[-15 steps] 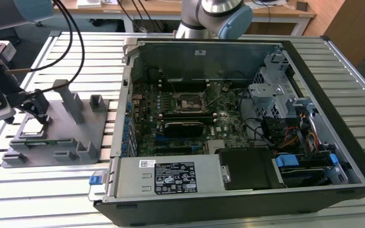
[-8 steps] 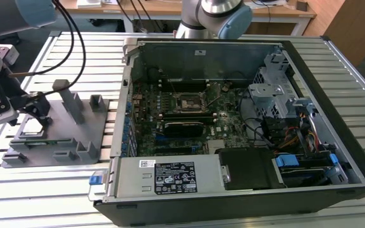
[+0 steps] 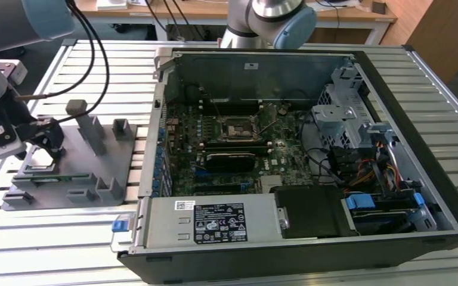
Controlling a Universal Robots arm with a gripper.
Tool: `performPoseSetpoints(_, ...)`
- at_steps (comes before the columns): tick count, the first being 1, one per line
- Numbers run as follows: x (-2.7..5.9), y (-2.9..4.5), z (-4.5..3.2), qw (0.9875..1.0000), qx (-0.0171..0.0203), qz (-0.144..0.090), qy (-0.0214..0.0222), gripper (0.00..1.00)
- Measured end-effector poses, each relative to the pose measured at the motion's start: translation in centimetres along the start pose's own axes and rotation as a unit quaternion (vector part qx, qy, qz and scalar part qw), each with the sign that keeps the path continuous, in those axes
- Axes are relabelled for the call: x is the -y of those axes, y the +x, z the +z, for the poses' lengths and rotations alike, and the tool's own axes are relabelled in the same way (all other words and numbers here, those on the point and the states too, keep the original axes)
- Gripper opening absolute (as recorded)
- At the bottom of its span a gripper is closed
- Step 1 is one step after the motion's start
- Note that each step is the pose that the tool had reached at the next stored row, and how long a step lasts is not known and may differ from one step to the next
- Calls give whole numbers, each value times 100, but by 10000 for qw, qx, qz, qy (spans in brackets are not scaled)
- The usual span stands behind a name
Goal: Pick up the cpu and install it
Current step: 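Pick up the cpu and move it towards the insertion slot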
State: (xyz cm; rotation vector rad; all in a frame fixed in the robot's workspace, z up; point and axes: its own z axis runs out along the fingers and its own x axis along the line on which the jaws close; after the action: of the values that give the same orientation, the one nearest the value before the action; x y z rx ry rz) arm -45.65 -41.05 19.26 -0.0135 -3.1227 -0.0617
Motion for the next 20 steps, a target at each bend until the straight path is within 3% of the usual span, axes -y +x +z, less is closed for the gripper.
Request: performPoseSetpoints(20,-8,2,108,10000,-2,33,1,69)
